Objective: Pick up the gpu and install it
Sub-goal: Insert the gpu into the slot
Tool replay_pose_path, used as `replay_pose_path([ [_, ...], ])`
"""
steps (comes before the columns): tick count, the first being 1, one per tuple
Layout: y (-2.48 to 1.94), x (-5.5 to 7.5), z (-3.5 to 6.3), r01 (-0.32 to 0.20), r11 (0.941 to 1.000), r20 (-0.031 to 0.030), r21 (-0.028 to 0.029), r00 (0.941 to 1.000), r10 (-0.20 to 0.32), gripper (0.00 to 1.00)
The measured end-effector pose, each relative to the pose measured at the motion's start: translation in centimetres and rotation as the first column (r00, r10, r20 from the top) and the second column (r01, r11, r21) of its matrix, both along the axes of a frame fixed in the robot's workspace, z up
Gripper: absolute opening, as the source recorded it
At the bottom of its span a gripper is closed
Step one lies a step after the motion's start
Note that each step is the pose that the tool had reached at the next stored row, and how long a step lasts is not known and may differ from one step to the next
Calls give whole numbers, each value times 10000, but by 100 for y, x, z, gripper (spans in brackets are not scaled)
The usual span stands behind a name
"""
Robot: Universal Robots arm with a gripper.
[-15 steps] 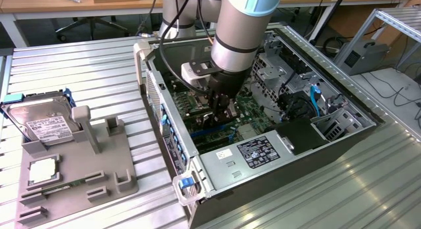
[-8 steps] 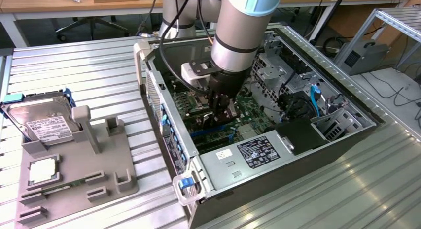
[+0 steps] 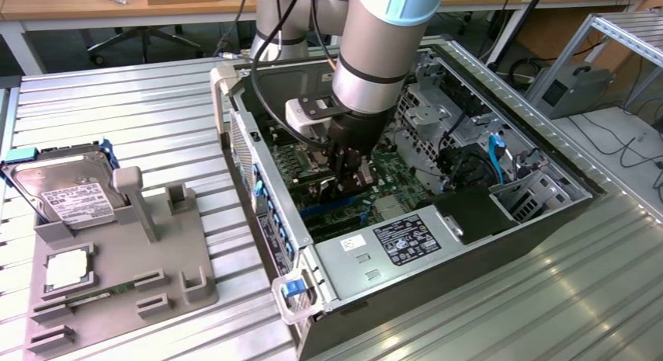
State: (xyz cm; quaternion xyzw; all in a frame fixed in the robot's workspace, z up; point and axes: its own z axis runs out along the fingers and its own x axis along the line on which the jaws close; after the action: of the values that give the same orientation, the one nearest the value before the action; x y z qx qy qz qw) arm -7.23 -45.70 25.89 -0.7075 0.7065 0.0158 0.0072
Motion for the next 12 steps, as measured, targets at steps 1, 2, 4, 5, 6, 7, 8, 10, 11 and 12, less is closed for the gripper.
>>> replay_pose_path([
  [1, -1, 0, 0, 12, 10000, 0, 1, 10000, -12, 27],
  [2, -3, -1, -1, 26, 10000, 0, 2, 10000, -26, 27],
  [4, -6, 0, 0, 85, 10000, 0, 0, 10000, -85, 27],
  [5, -7, 0, 0, 116, 9999, 0, 0, 9999, -116, 27],
  [6, -9, 1, 0, 139, 9999, 0, 1, 9999, -139, 27],
  [7, -10, 1, 0, 140, 9999, 1, 1, 9999, -140, 27],
  [8, -11, 3, 0, 139, 9999, 0, 0, 9999, -139, 27],
  [10, -14, 6, 0, 140, 9999, 1, -9, 9999, -140, 27],
  [11, -15, 7, 0, 140, 9999, 1, -32, 9999, -140, 27],
  [12, -15, 8, -1, 142, 9999, 2, -69, 9999, -142, 27],
])
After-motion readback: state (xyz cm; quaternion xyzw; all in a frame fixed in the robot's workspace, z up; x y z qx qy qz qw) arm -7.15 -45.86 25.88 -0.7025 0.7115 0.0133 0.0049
